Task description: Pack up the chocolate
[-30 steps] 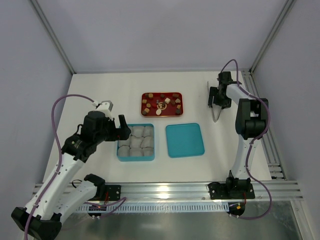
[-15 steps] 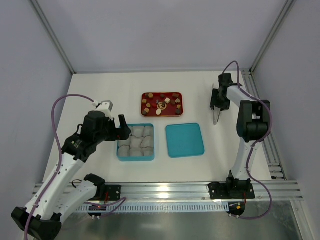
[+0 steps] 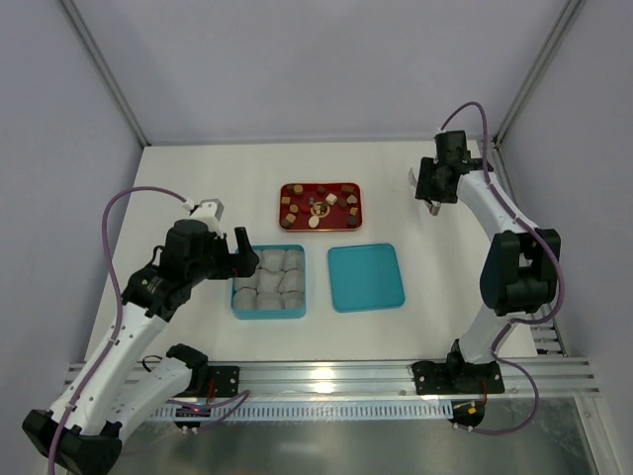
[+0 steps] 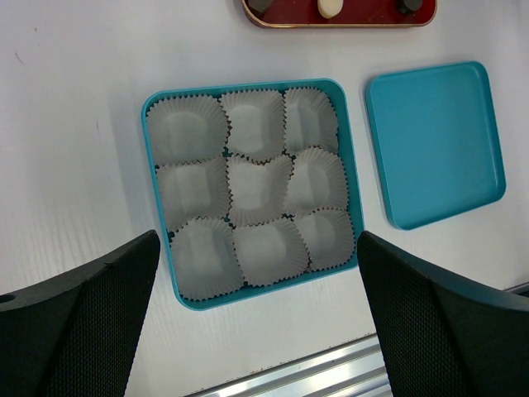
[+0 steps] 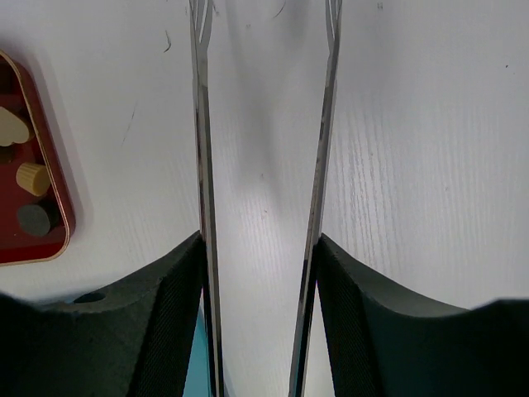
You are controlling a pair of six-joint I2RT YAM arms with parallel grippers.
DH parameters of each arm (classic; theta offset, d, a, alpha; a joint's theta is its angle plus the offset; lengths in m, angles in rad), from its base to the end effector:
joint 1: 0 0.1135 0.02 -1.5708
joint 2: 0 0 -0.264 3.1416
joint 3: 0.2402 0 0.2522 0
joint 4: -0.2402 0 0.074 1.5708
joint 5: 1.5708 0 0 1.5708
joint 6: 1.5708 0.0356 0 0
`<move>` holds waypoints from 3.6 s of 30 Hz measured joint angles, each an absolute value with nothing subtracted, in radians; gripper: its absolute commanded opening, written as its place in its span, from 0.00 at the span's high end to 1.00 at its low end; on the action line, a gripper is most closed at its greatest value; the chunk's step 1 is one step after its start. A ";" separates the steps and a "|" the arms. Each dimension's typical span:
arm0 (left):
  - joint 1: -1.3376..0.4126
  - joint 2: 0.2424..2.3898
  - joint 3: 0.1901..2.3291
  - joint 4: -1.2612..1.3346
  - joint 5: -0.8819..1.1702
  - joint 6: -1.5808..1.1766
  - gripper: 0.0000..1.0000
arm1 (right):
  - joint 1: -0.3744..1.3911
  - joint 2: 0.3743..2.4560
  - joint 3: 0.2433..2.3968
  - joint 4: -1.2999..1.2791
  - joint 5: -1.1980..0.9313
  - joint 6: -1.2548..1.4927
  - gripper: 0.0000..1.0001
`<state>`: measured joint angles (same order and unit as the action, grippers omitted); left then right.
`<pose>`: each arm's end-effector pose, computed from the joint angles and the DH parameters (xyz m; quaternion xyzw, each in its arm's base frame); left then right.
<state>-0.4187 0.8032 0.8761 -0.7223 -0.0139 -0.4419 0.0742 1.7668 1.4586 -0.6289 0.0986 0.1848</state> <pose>0.1499 -0.0662 0.3149 -0.0135 0.8956 -0.1798 0.4066 0.3870 0.0253 0.2671 0.0678 0.9468 -0.0063 0.3146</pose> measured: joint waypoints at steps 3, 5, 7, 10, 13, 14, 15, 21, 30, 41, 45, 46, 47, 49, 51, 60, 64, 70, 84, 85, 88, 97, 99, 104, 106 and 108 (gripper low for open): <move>-0.419 0.803 0.876 -0.723 -0.014 -0.442 0.00 | 0.083 1.734 1.430 -0.645 0.099 0.190 0.45; -0.419 0.803 0.876 -0.722 -0.014 -0.442 0.00 | 0.089 1.717 1.412 -0.660 0.101 0.194 0.47; -0.419 0.803 0.876 -0.723 -0.014 -0.442 0.00 | 0.096 1.699 1.397 -0.675 0.101 0.199 0.48; -0.419 0.803 0.876 -0.723 -0.014 -0.442 0.00 | 0.116 1.656 1.370 -0.685 0.094 0.210 0.49; -0.419 0.803 0.876 -0.723 -0.014 -0.442 0.00 | 0.150 1.599 1.353 -0.696 0.089 0.219 0.51; -0.419 0.803 0.876 -0.723 -0.014 -0.442 0.00 | 0.164 1.579 1.348 -0.699 0.086 0.221 0.52; -0.419 0.803 0.876 -0.723 -0.014 -0.442 0.00 | 0.181 1.560 1.346 -0.704 0.084 0.224 0.52; -0.419 0.803 0.876 -0.723 -0.014 -0.442 0.00 | 0.291 1.477 1.341 -0.728 0.075 0.249 0.53; -0.419 0.803 0.876 -0.723 -0.014 -0.442 0.00 | 0.509 1.439 1.340 -0.750 0.067 0.304 0.53; -0.419 0.803 0.876 -0.723 -0.015 -0.442 0.00 | 0.654 1.576 1.382 -0.756 0.066 0.346 0.54; -0.419 0.803 0.876 -0.723 -0.015 -0.442 0.00 | 0.667 1.640 1.403 -0.751 0.064 0.351 0.54; -0.419 0.803 0.876 -0.723 -0.015 -0.442 0.00 | 0.671 1.652 1.407 -0.748 0.063 0.352 0.54; -0.419 0.803 0.876 -0.723 -0.015 -0.442 0.00 | 0.673 1.663 1.414 -0.748 0.062 0.352 0.54; -0.419 0.803 0.876 -0.723 -0.015 -0.442 0.00 | 0.677 1.682 1.427 -0.746 0.058 0.353 0.54; -0.419 0.803 0.876 -0.723 -0.015 -0.442 0.00 | 0.681 1.699 1.444 -0.740 0.056 0.355 0.54; -0.419 0.803 0.876 -0.723 -0.015 -0.442 0.00 | 0.696 1.769 1.507 -0.727 0.052 0.359 0.54; -0.419 0.803 0.876 -0.723 -0.015 -0.442 0.00 | 0.699 1.800 1.515 -0.728 0.053 0.362 0.54; -0.419 0.803 0.876 -0.723 -0.015 -0.442 0.00 | 0.701 1.826 1.529 -0.738 0.064 0.363 0.55; -0.419 0.803 0.876 -0.723 -0.015 -0.442 0.00 | 0.710 1.847 1.547 -0.740 0.072 0.363 0.70; -0.419 0.803 0.876 -0.723 -0.015 -0.442 0.00 | 0.710 1.847 1.547 -0.740 0.073 0.363 0.70; -0.419 0.803 0.876 -0.723 -0.015 -0.442 0.00 | 0.710 1.847 1.552 -0.742 0.077 0.363 0.70; -0.419 0.803 0.876 -0.723 -0.015 -0.442 0.00 | 0.709 1.847 1.596 -0.762 0.102 0.362 0.71; -0.419 0.803 0.876 -0.723 -0.015 -0.443 0.00 | 0.709 1.847 1.602 -0.768 0.103 0.362 0.71; -0.419 0.803 0.876 -0.723 -0.016 -0.442 0.00 | 0.709 1.843 1.611 -0.785 0.102 0.362 0.72; -0.419 0.801 0.876 -0.723 -0.025 -0.443 0.00 | 0.710 1.835 1.611 -0.794 0.102 0.362 0.72; -0.419 0.795 0.876 -0.723 -0.036 -0.443 0.00 | 0.712 1.821 1.611 -0.803 0.102 0.362 0.72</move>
<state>-0.4194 0.7948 0.8761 -0.7235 -0.0360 -0.4431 0.7124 1.8206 1.6112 -0.8028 0.1017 0.3622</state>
